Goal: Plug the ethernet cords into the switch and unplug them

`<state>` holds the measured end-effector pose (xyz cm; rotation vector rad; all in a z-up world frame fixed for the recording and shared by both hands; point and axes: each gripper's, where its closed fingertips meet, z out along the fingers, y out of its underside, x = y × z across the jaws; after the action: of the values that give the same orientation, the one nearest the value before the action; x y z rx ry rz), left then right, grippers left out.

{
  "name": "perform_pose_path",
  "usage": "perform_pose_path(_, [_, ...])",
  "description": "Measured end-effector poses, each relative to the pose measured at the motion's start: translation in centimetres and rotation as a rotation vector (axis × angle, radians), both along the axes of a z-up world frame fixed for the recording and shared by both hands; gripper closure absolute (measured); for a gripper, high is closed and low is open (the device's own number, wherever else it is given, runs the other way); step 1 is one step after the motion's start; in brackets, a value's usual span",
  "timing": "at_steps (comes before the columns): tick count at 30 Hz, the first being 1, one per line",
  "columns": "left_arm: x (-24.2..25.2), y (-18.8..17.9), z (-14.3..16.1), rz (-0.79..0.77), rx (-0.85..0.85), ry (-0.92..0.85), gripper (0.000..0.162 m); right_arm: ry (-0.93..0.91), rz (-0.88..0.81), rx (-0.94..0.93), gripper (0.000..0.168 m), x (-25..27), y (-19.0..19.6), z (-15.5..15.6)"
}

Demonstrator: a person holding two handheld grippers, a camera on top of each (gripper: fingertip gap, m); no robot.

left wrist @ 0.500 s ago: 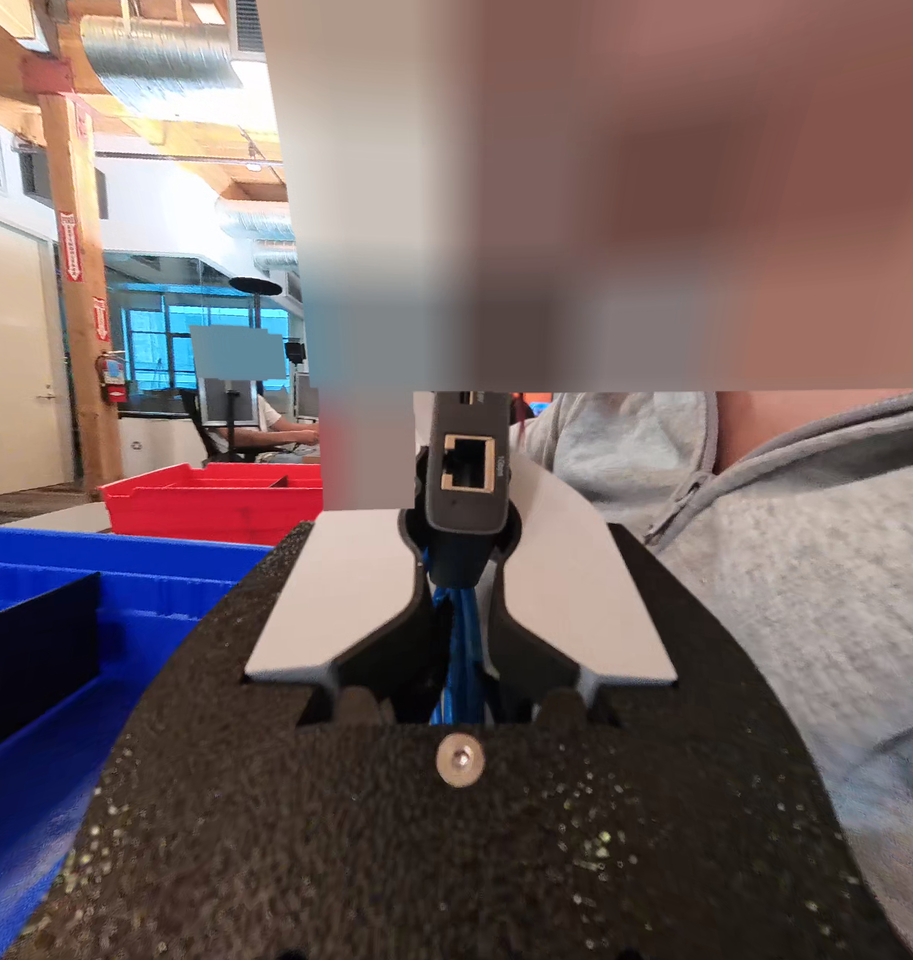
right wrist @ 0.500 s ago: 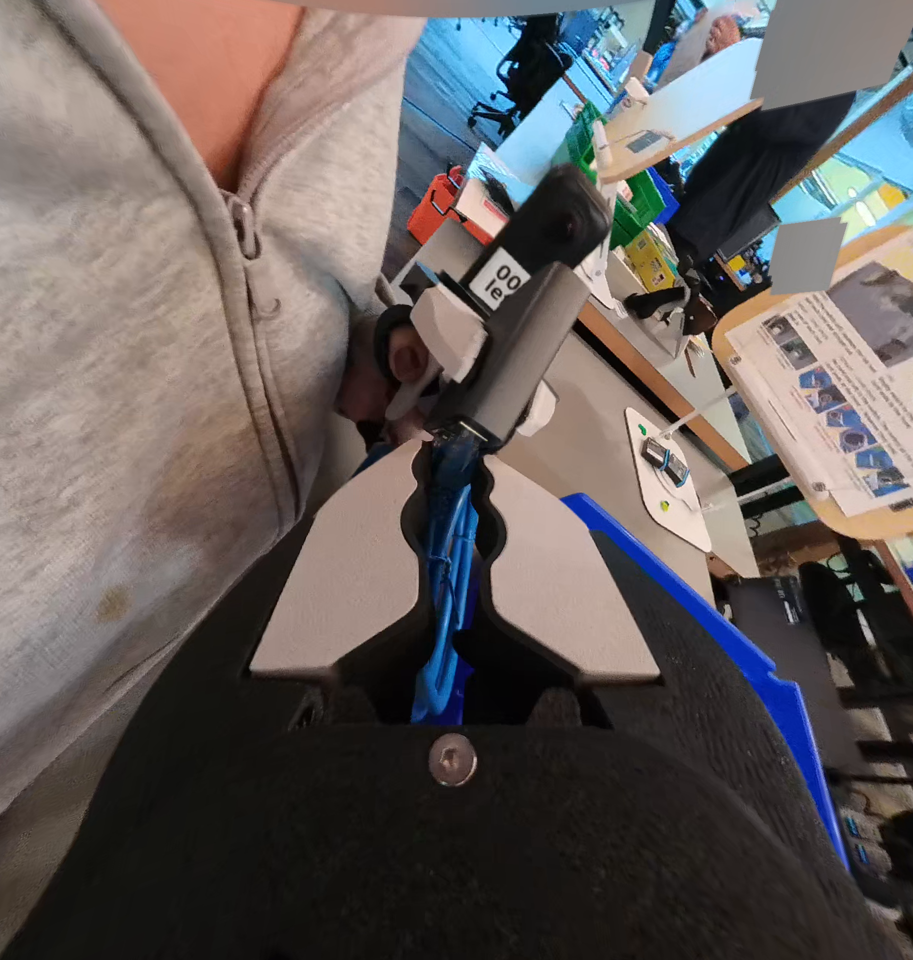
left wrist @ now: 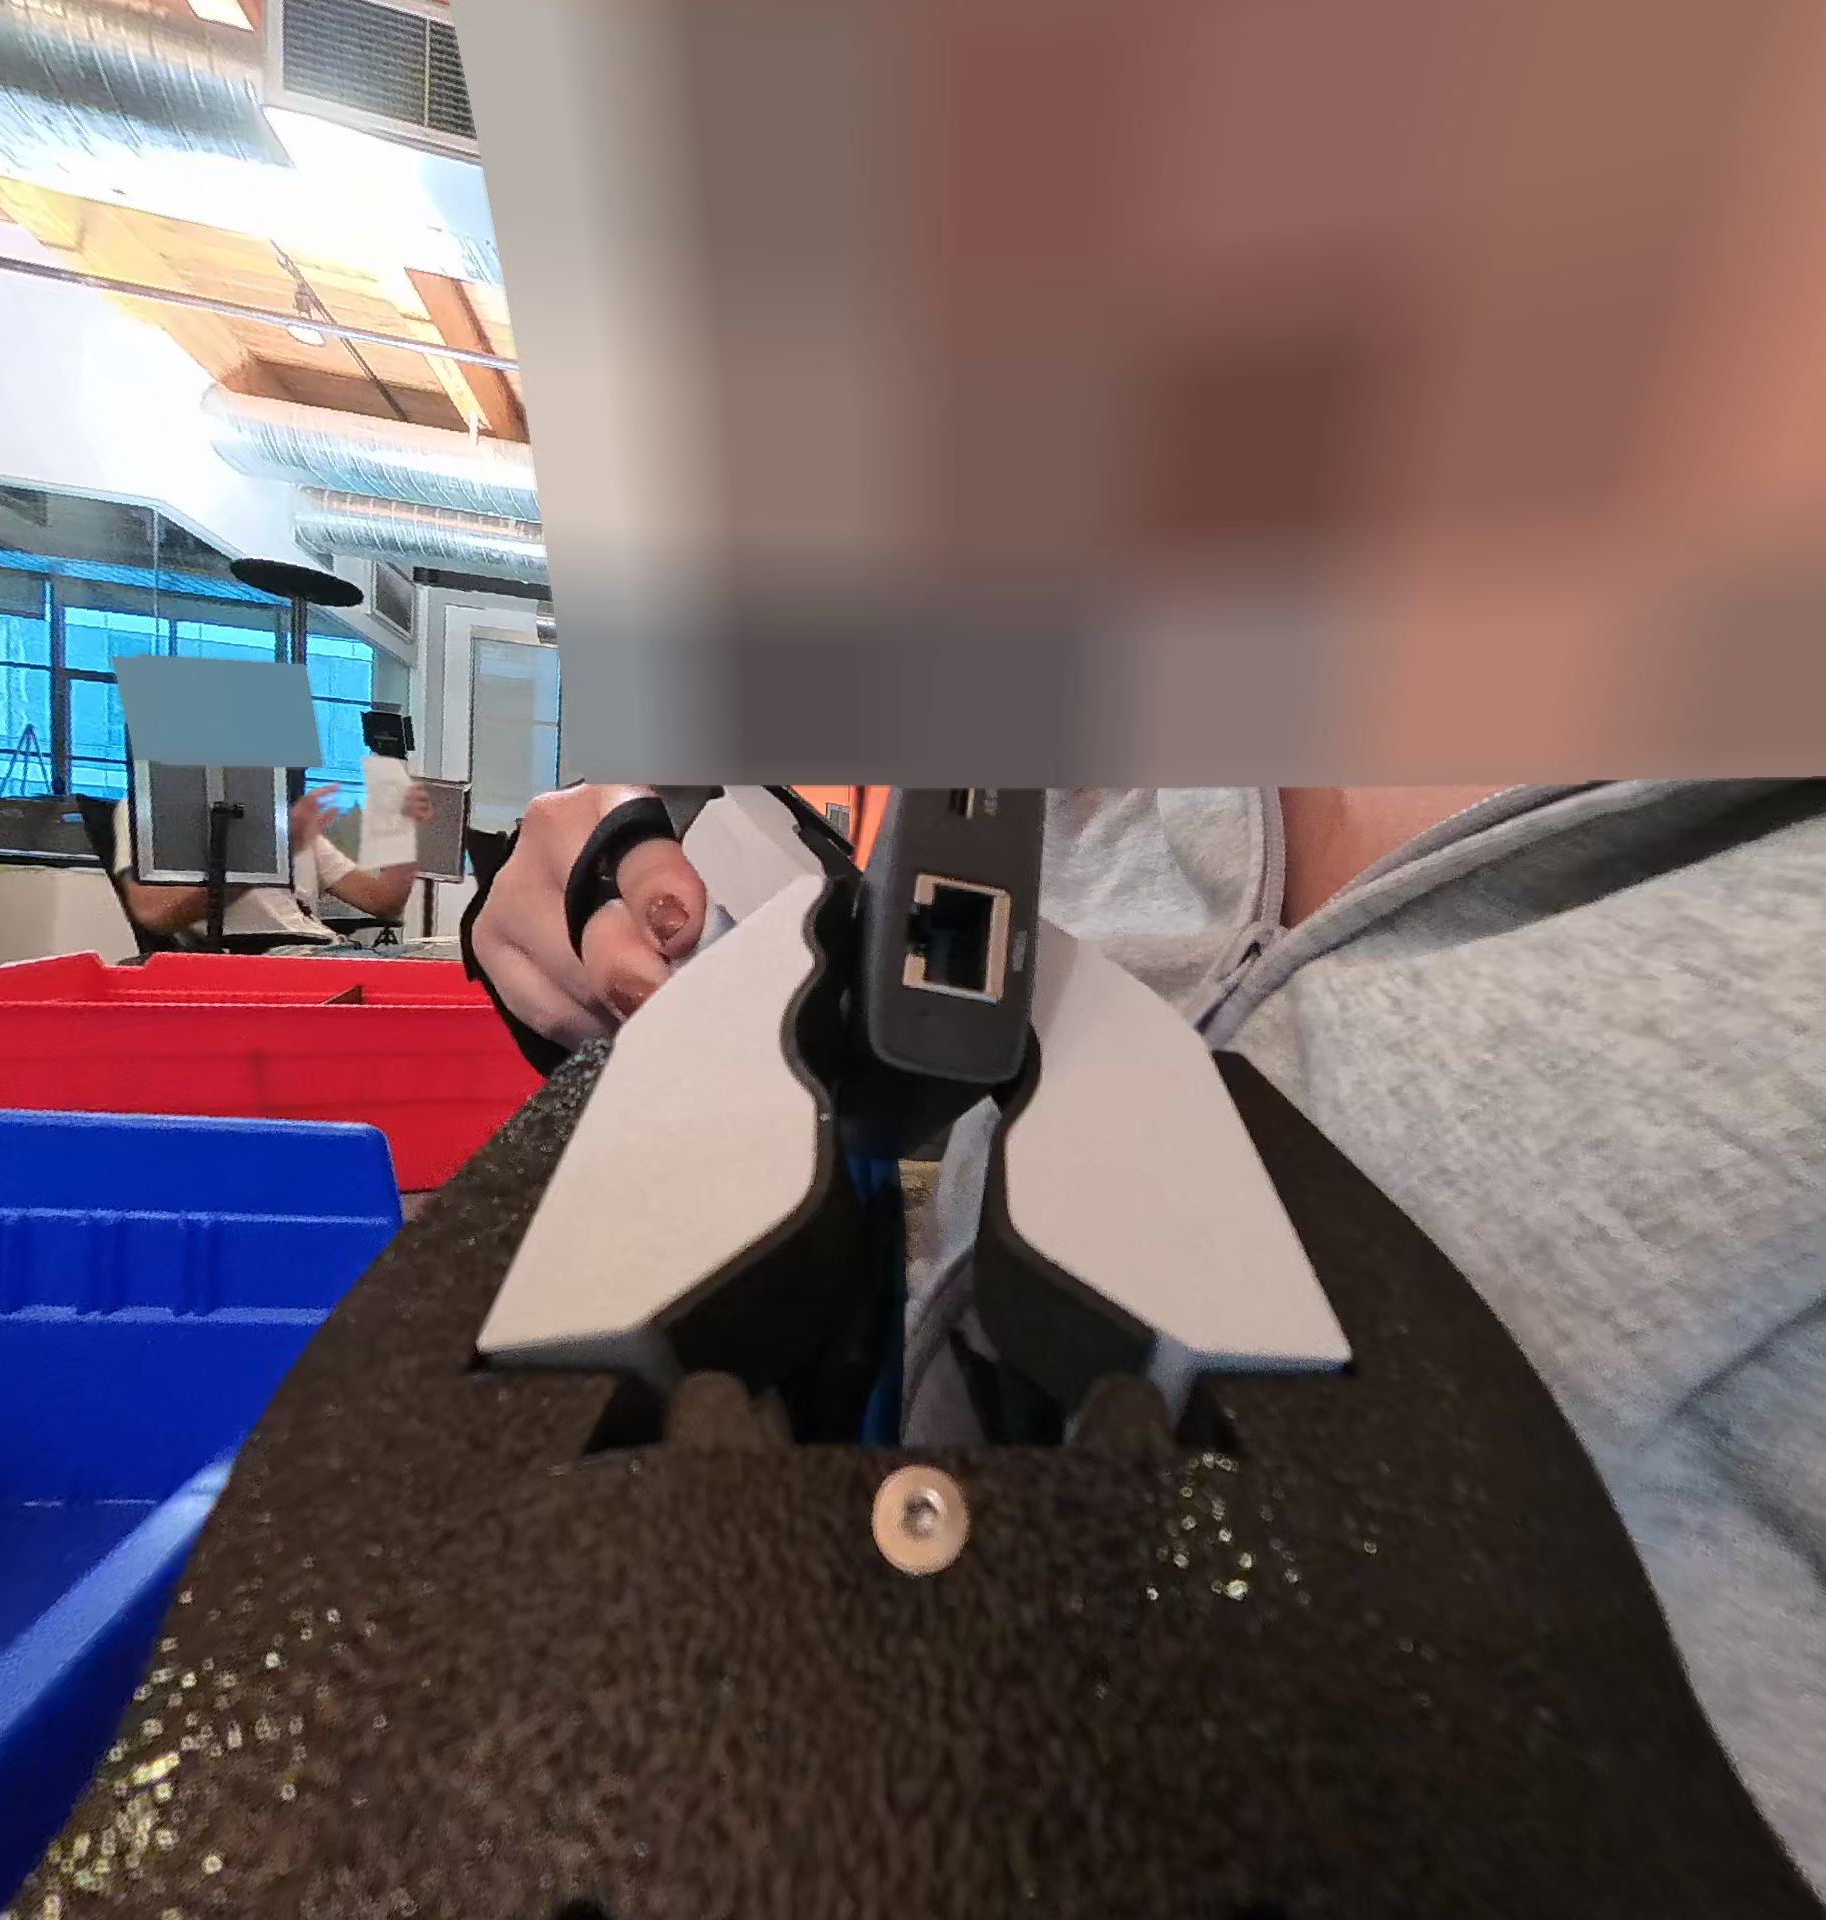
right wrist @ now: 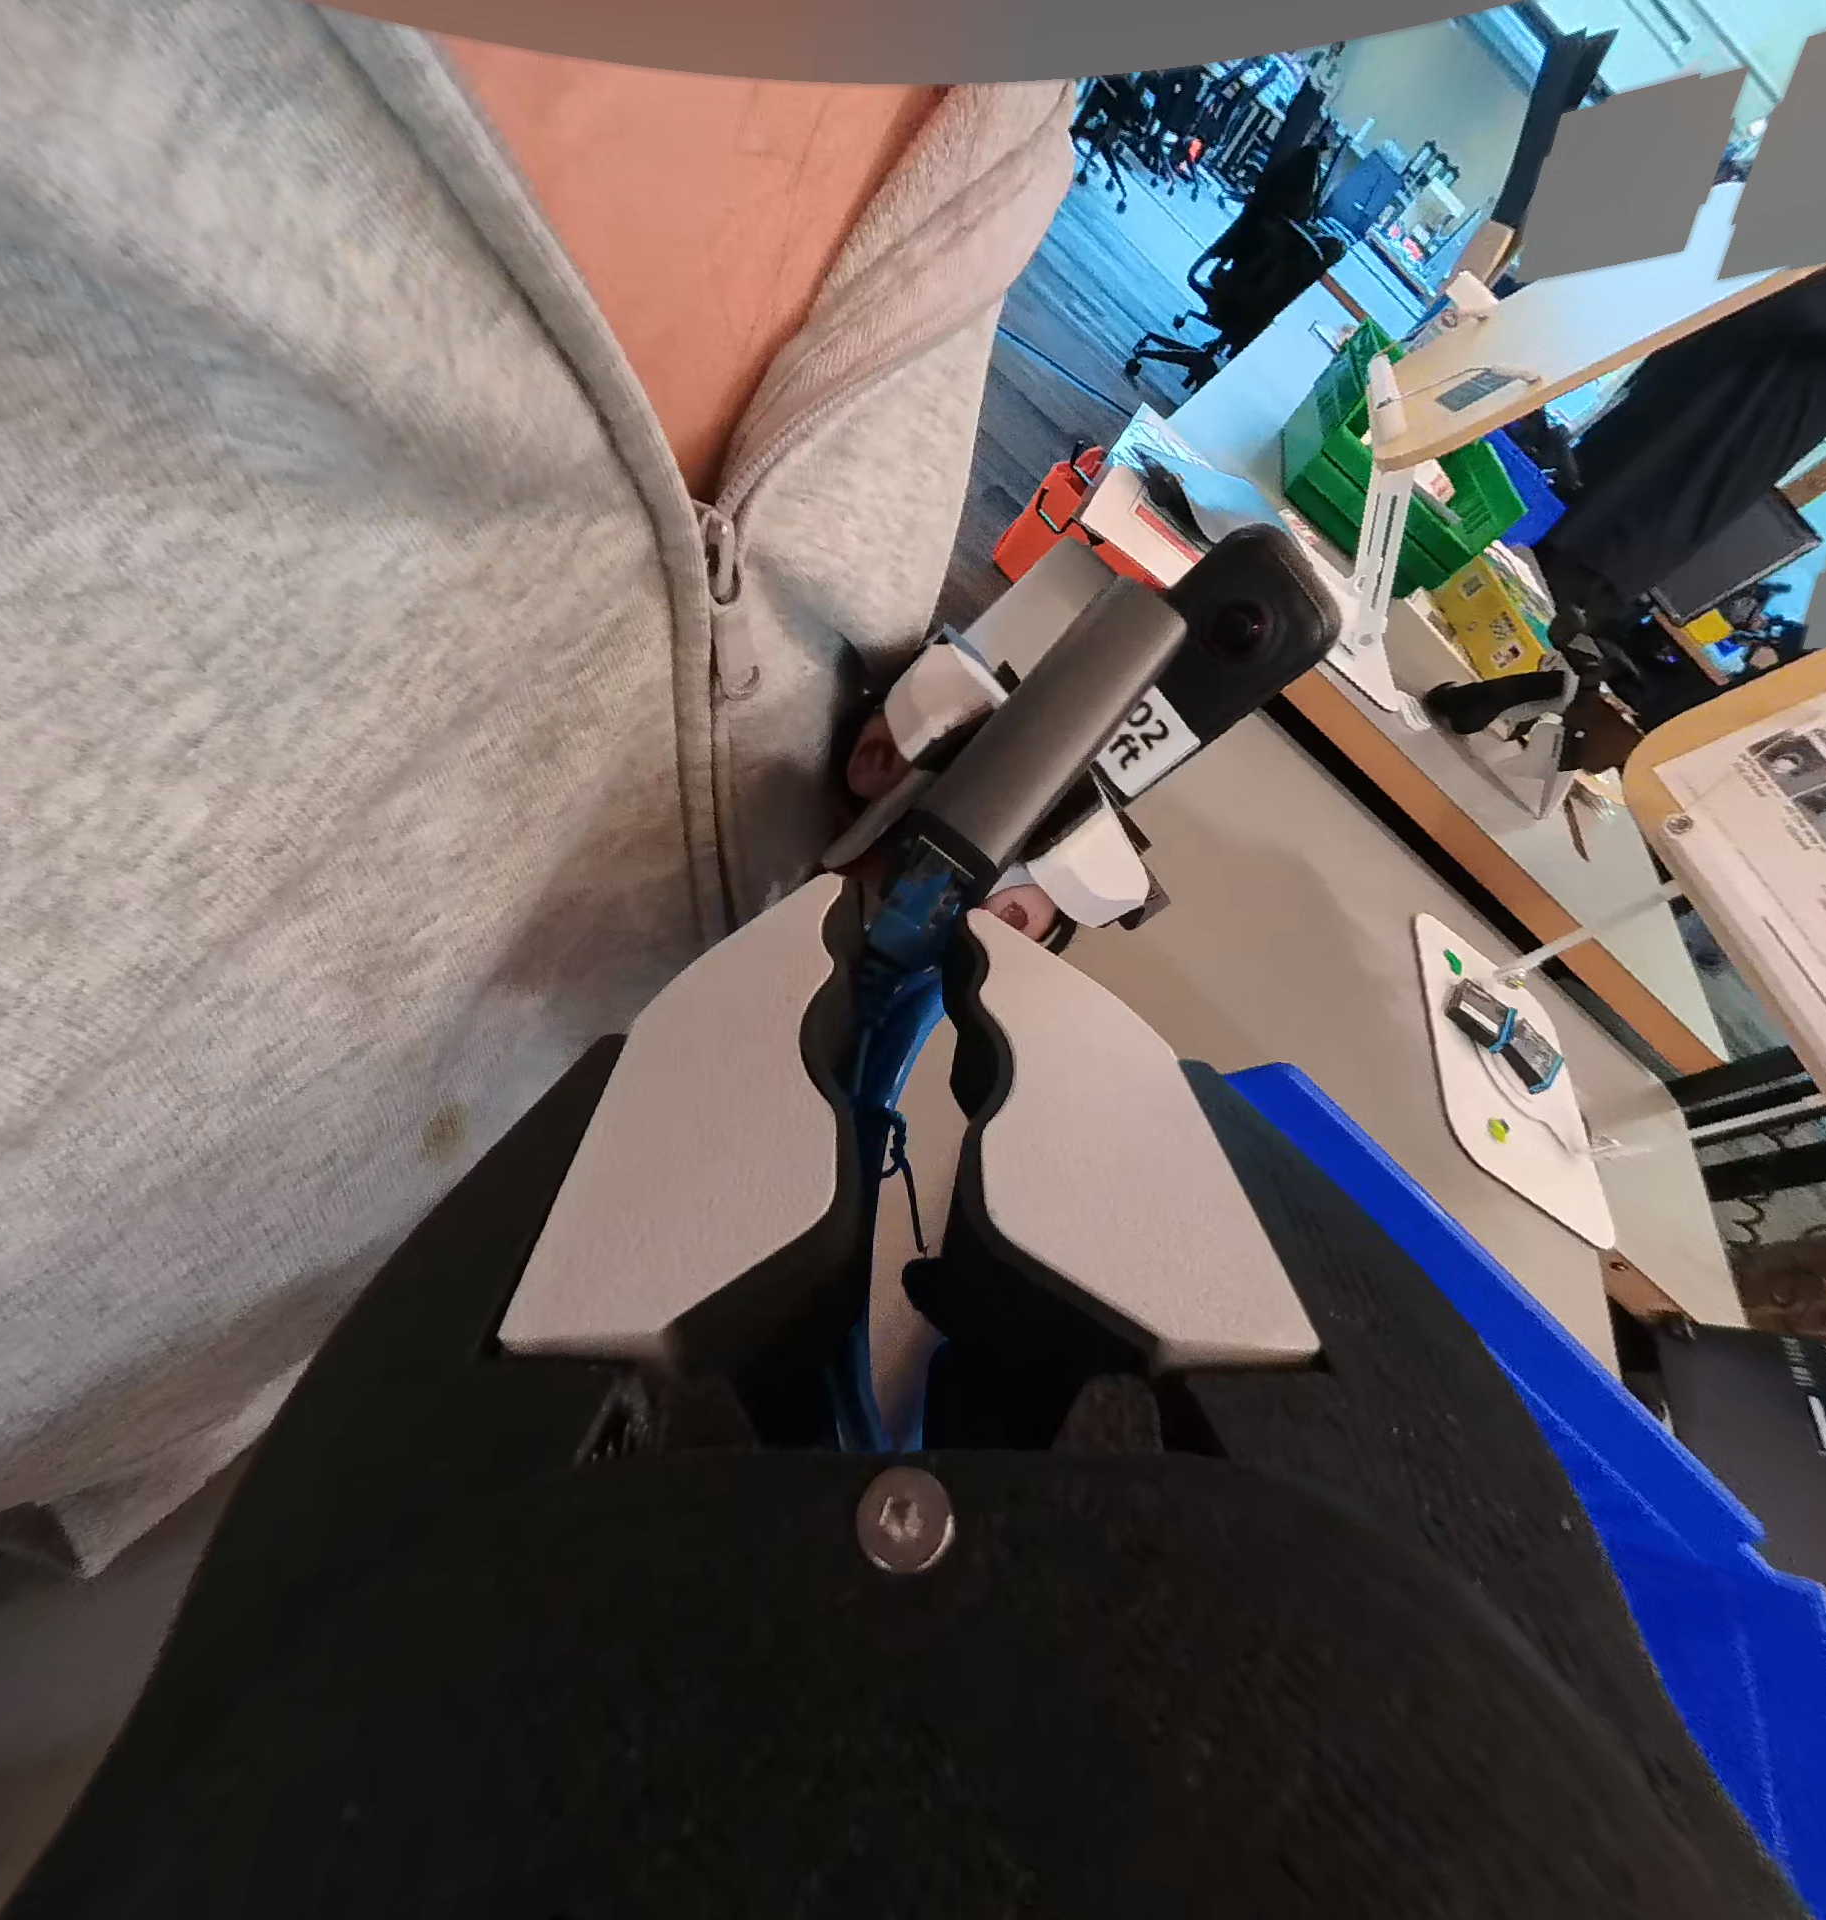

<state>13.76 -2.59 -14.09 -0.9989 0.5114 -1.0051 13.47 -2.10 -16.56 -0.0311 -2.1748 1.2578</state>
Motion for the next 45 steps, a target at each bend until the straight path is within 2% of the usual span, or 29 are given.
perform_pose_path(10, [0.4, 0.1, -0.8, -0.025, -0.016, 0.005, 0.139, -0.065, 0.018, -0.054, 0.154, 0.7, 0.1, -0.5])
perform_pose_path(12, [-0.2, 0.4, -0.8, 0.037, 0.005, 0.011, 0.140, -0.069, -0.034, -0.066, 0.153, 0.1, 0.2, -0.6])
perform_pose_path(15, [-1.0, 0.9, -0.7, 0.215, 0.078, 0.094, 0.141, -0.088, -0.171, -0.082, 0.153, -1.0, 0.7, -0.8])
perform_pose_path(18, [-1.2, 0.9, -0.4, 0.253, 0.114, 0.102, 0.140, -0.089, -0.262, -0.112, 0.153, -1.4, 0.9, -0.6])
perform_pose_path(22, [-0.7, 0.8, -0.2, 0.270, 0.159, 0.127, 0.140, -0.045, -0.329, 0.034, 0.138, -1.9, 0.8, -2.3])
perform_pose_path(27, [-0.3, 0.8, -0.2, 0.345, 0.198, 0.206, 0.140, 0.059, -0.409, 0.095, 0.145, -2.4, 0.9, -2.1])
perform_pose_path(30, [0.0, 0.9, -0.3, 0.382, 0.225, 0.269, 0.140, 0.117, -0.455, 0.172, 0.143, -2.7, 1.0, -2.2])
perform_pose_path(33, [0.3, 1.0, -0.5, 0.415, 0.240, 0.327, 0.140, 0.103, -0.490, 0.189, 0.143, -2.9, 1.2, -2.4])
perform_pose_path(36, [1.4, 0.7, -0.5, 0.408, 0.284, 0.404, 0.140, 0.093, -0.490, 0.204, 0.143, -2.8, 0.9, -2.8])
perform_pose_path(45, [1.7, 0.8, -0.7, 0.474, 0.306, 0.500, 0.140, 0.262, -0.536, 0.323, 0.143, -3.2, 1.2, -2.7])
